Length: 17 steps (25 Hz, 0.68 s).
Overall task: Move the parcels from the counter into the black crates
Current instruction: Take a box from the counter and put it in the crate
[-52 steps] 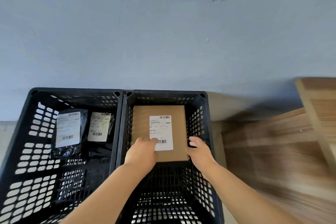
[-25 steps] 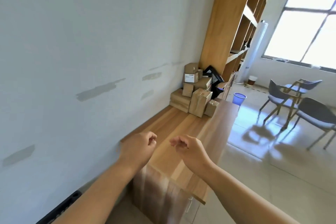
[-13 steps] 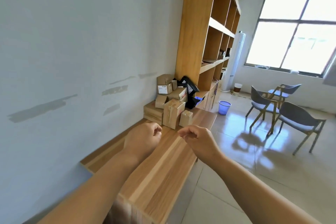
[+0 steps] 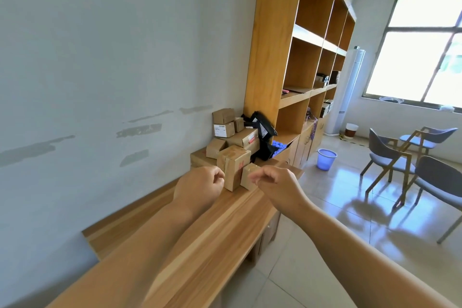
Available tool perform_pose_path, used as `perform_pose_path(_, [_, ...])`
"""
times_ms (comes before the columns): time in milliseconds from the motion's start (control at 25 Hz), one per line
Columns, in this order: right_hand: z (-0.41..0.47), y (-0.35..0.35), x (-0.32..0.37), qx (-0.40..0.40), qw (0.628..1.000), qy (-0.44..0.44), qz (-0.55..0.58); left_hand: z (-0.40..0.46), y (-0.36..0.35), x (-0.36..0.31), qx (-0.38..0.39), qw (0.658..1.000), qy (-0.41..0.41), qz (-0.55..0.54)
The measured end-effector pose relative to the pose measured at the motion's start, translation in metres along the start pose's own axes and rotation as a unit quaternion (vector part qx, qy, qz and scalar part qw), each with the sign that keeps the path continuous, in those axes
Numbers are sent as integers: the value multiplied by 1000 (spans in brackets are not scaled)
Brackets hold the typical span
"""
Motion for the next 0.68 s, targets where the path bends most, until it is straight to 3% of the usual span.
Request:
perform_pose_path(320, [92,38,-103,10,1000,-18,-18,106,-82,-15,-6,1000,6,-3])
perform_pose_path(680, [206,69,-216,32,997,-65,-18,234,-169,-4,36,996,79,2])
Point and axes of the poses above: each hand's wrist, its own z-axis towards the middle knuckle, its own y-axis out of the back of the hand, x = y × z, the point moved 2 cm from there along z, towards the middle knuckle, and after that the axes turned 7 degrees about y, right-handed, at the moved point
